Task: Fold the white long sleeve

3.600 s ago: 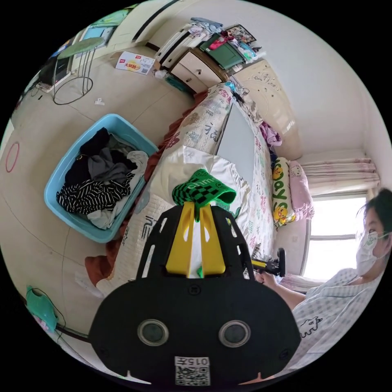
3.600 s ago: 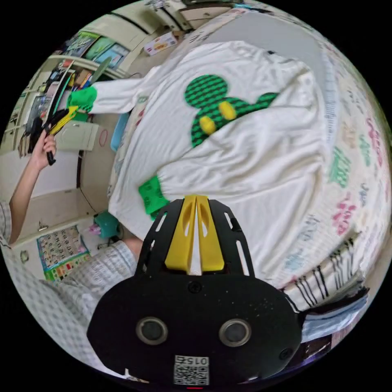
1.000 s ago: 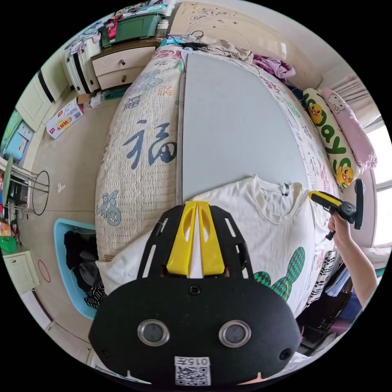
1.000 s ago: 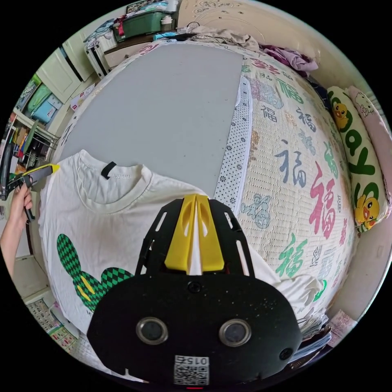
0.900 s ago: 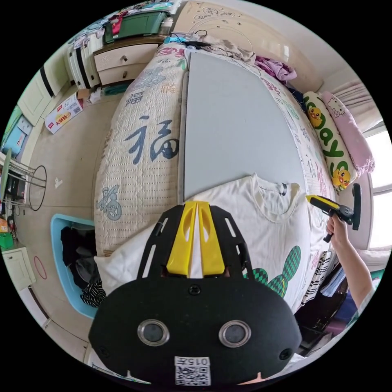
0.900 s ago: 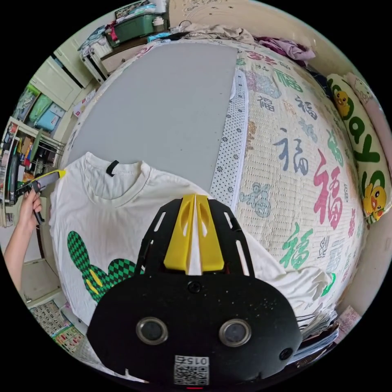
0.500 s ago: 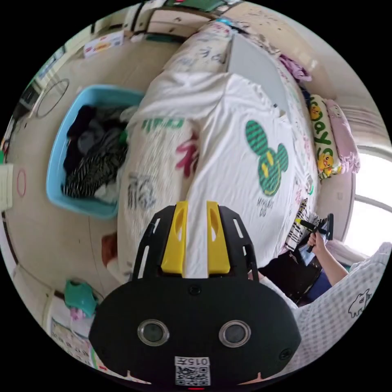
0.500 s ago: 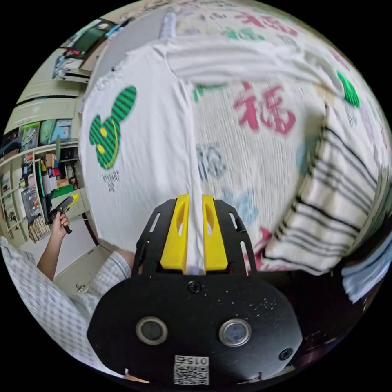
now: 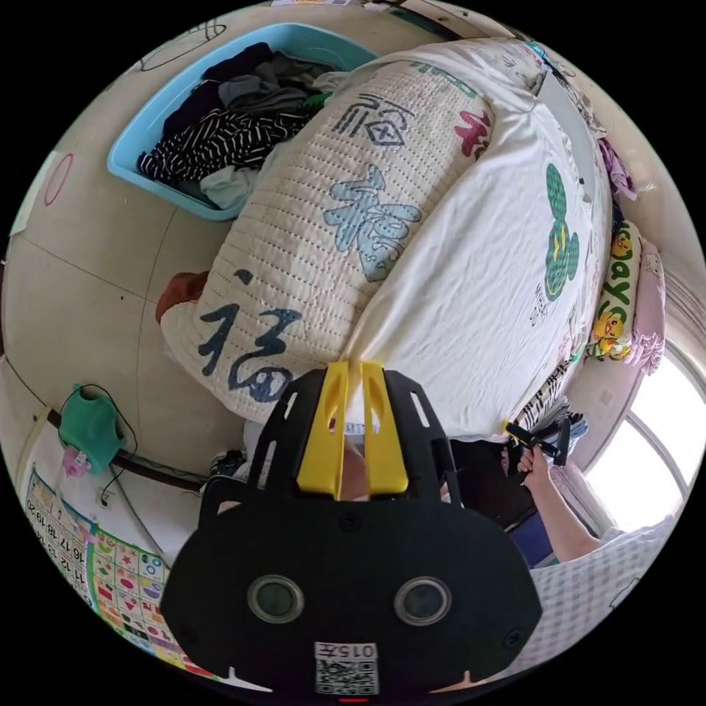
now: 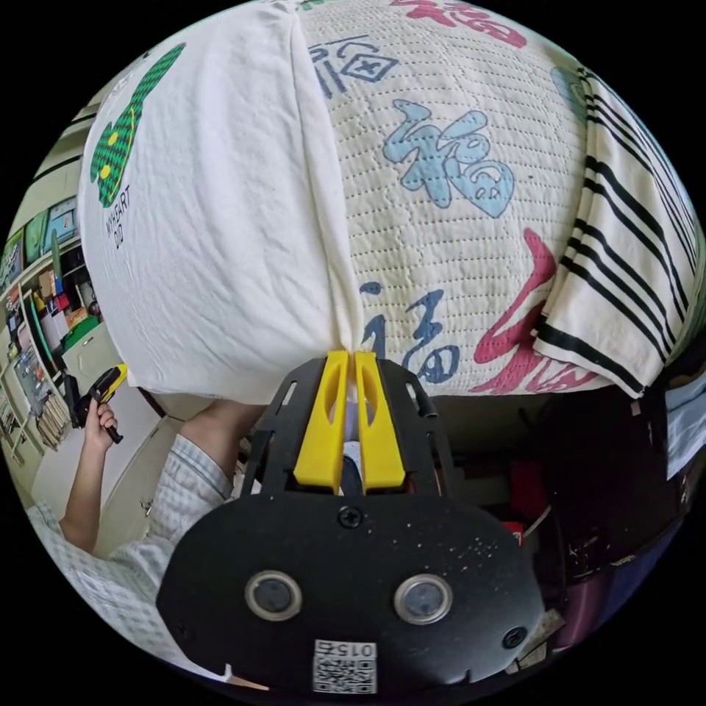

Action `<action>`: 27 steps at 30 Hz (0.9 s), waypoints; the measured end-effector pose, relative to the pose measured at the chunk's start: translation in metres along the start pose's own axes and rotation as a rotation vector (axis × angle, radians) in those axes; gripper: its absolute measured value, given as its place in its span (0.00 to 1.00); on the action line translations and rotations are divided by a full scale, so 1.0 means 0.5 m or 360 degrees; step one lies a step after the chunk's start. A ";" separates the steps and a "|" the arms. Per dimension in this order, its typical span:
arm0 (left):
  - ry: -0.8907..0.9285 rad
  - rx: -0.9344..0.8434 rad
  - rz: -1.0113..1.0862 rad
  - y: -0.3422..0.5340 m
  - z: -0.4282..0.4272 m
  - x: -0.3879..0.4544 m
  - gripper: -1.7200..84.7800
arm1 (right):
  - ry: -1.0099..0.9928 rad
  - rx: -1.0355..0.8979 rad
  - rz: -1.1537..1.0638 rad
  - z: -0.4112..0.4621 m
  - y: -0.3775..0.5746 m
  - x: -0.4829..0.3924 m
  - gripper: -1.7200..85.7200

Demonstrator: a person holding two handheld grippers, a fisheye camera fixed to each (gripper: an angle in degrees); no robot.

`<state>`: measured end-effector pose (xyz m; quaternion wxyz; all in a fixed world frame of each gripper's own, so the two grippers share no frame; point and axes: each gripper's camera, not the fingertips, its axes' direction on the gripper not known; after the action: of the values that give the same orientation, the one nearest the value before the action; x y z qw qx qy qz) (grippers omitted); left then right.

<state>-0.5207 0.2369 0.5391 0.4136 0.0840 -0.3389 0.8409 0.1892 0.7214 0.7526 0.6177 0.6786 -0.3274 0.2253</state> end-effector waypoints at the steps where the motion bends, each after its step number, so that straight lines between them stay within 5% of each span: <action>1: 0.0000 -0.0010 0.0024 0.006 -0.008 0.007 0.02 | 0.0024 -0.0005 -0.0009 -0.011 0.005 -0.004 0.03; 27: -0.0647 0.0056 0.0478 0.164 -0.052 0.301 0.02 | 0.0688 0.0063 0.0518 -0.088 0.054 -0.086 0.03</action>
<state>-0.6754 0.3144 0.5419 0.2058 0.2072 -0.4092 0.8644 0.1444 0.7716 0.7467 0.6155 0.5651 -0.2881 0.4678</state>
